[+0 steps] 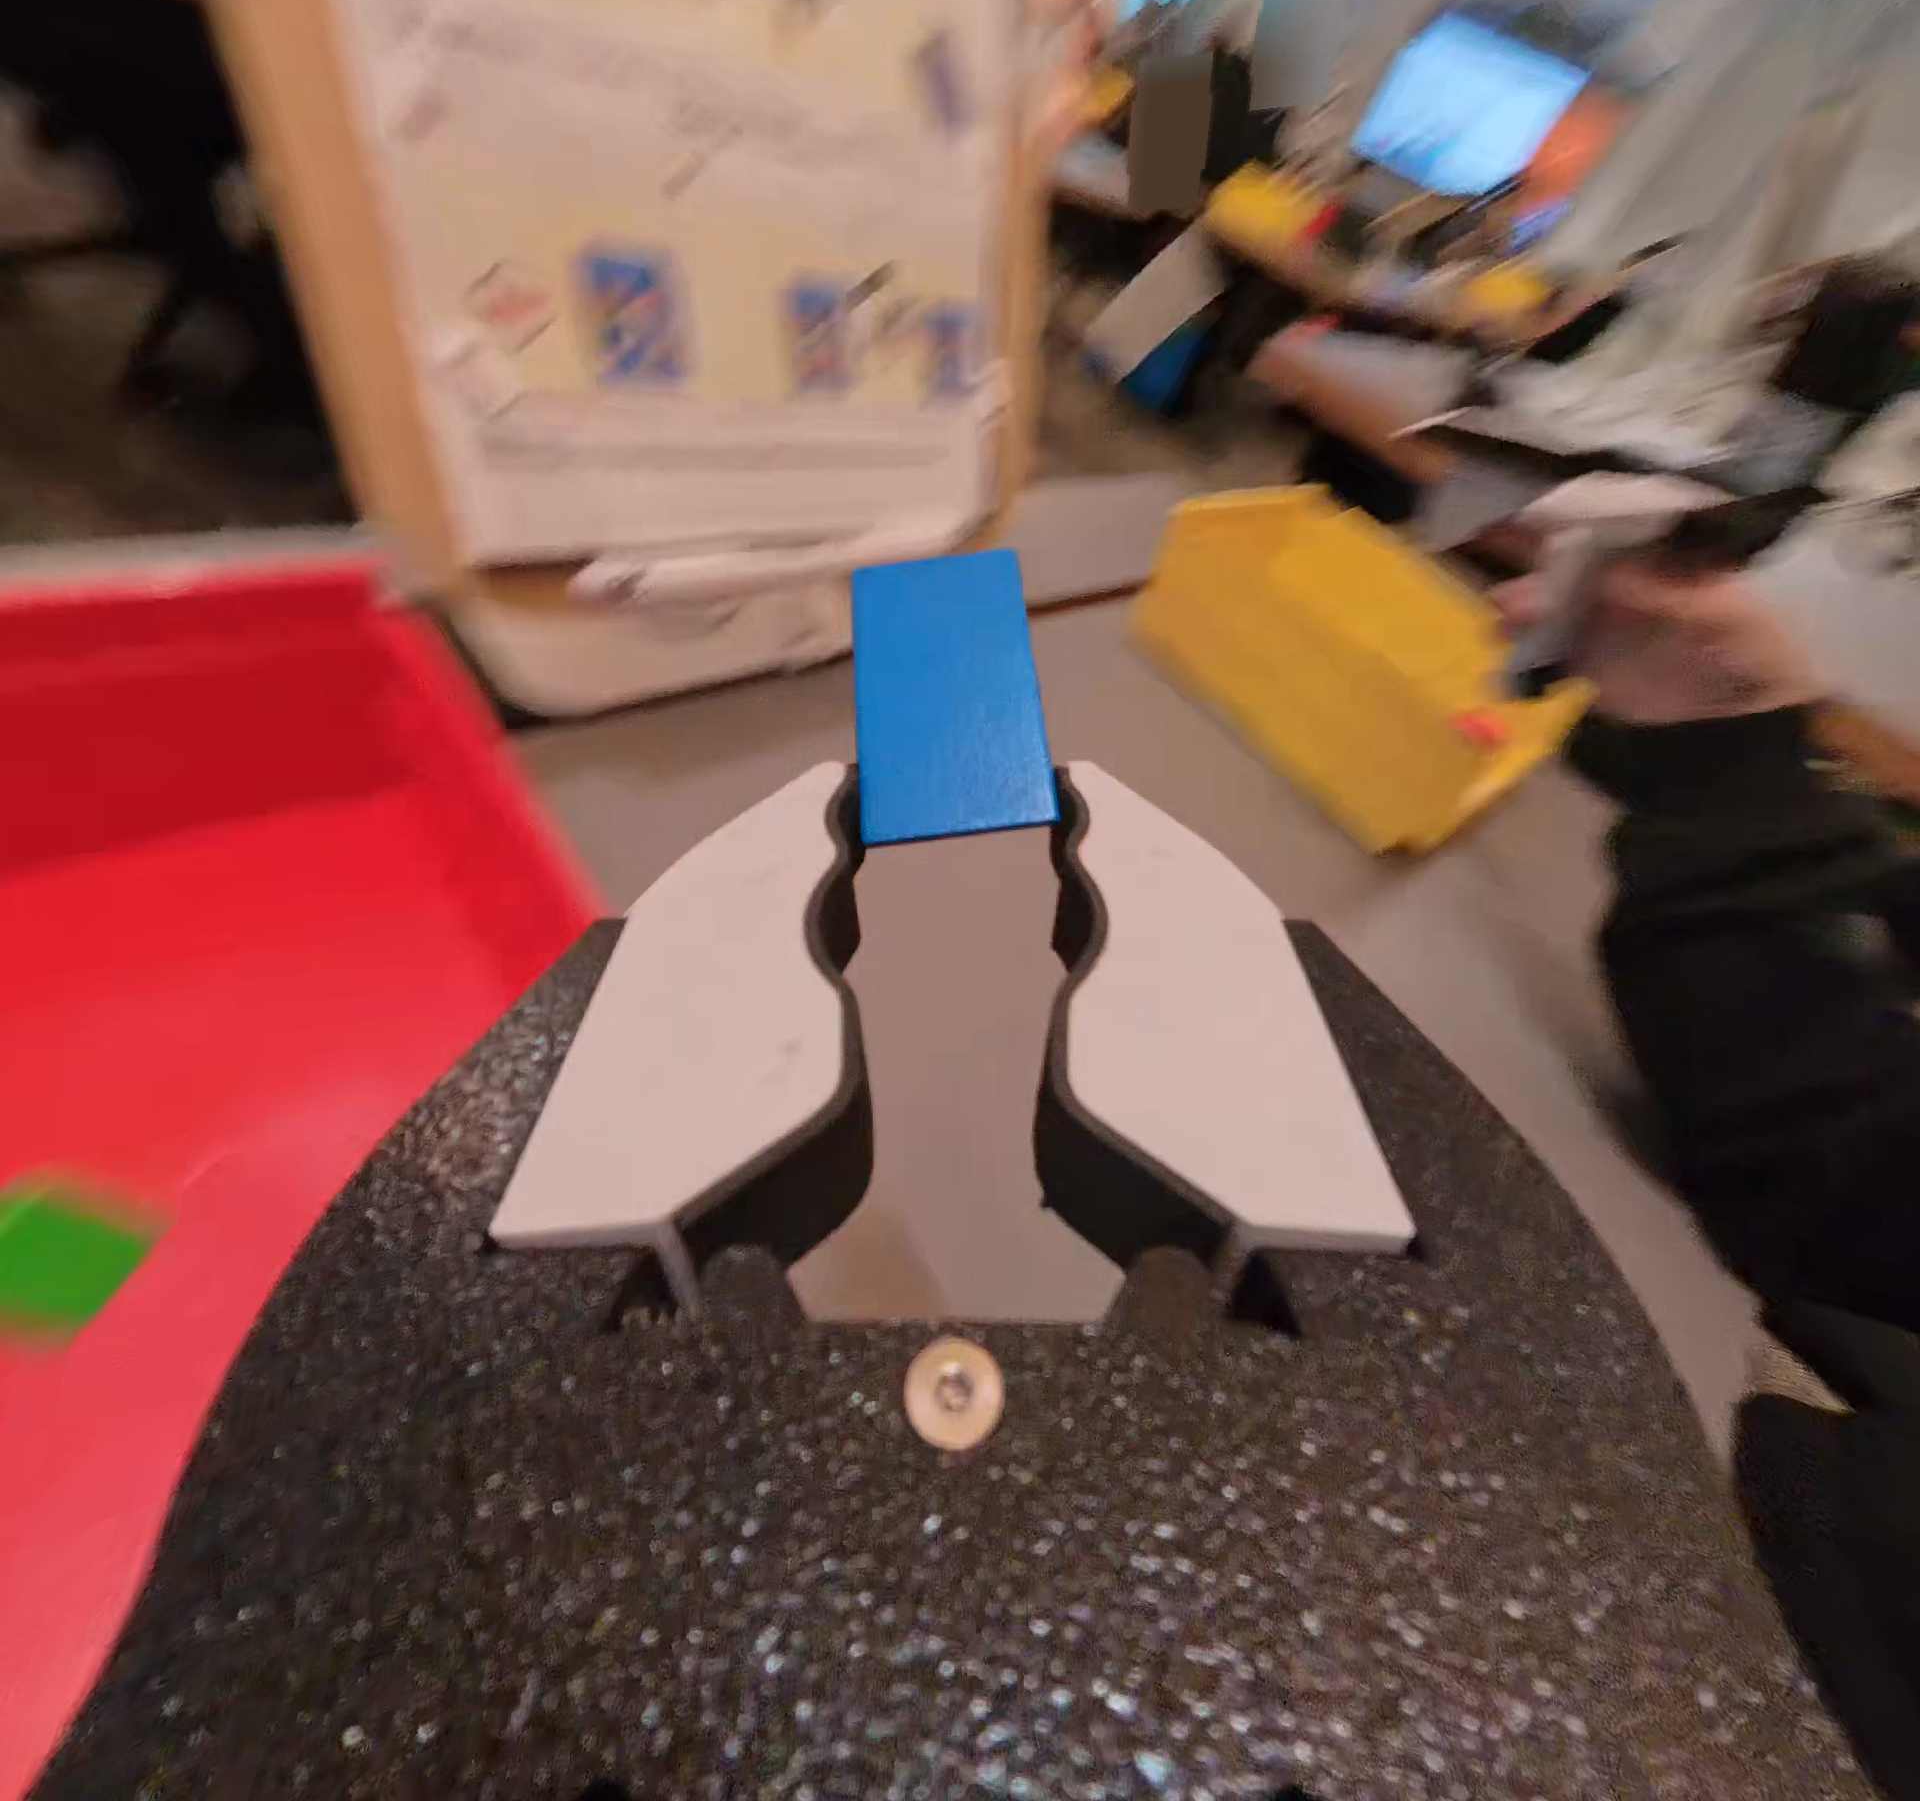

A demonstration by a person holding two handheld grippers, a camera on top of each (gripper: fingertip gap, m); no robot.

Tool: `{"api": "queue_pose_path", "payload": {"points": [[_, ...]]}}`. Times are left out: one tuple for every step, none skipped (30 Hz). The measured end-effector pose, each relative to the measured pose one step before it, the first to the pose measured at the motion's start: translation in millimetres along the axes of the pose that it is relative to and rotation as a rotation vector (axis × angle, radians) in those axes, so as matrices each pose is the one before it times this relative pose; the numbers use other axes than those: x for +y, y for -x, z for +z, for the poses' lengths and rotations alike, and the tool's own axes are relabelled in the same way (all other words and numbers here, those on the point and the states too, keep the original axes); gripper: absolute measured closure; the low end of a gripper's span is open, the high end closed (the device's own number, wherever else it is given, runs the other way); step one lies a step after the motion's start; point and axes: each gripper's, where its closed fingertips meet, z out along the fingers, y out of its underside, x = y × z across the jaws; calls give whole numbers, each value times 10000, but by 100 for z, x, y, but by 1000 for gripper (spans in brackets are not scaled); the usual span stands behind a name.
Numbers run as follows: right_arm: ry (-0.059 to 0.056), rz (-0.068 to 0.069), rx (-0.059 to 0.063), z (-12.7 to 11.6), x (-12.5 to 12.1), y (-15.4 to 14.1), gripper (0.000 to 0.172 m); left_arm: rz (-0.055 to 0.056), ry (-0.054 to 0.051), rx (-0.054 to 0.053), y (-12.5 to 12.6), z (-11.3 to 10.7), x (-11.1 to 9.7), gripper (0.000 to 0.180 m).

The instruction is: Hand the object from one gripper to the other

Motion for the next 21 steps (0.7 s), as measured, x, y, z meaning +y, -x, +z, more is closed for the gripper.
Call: {"api": "queue_pose_path", "payload": {"points": [[-337,2,-1017,614,-715,2190,88,232,-692,934,-2529,214,-951,147],[-348,-47,-1036,728,-680,2213,87,232,-461,829,-2297,452,-569,147],[-307,-29,-946,841,-619,2069,87,184,-345,723,-2077,651,-358,147],[-251,-23,-804,912,-525,1820,86,180,-298,653,-1908,820,-228,147],[-235,-70,-680,956,-420,1597,86,167,-187,631,-1760,919,-23,147],[-196,-98,-592,965,-296,1396,89,163,-110,607,-1650,966,89,147],[-124,-95,-509,957,-116,1189,92,178,-81,564,-1479,943,96,147],[-69,-37,-446,926,11,1008,95,191,-37,436,-1216,882,88,147],[-52,30,-455,848,51,966,97,230,27,253,-901,749,111,147],[-53,70,-439,768,57,869,100,300,44,167,-769,624,98,147],[-38,106,-312,669,113,612,102,327,7,195,-780,530,54,147],[-40,116,-227,573,134,416,104,285,-1,166,-684,477,44,147],[-68,101,-282,490,95,468,106,229,47,34,-446,415,135,147],[-69,115,-307,424,72,458,109,172,138,-5,-305,375,293,147],[-47,118,-210,355,93,302,110,105,235,31,-274,331,433,147],[-9,66,-168,302,140,218,112,101,245,-32,-162,284,447,147],[57,40,-176,263,220,234,114,115,201,-61,-121,234,354,147],[142,32,-180,243,319,260,116,118,145,13,-204,197,240,147],[198,-11,-158,231,355,233,117,115,105,38,-226,148,162,147],[207,-88,-110,203,353,190,120,92,79,-85,-8,96,115,147],[216,-148,-105,148,333,199,127,61,86,-176,162,49,144,147]]}}
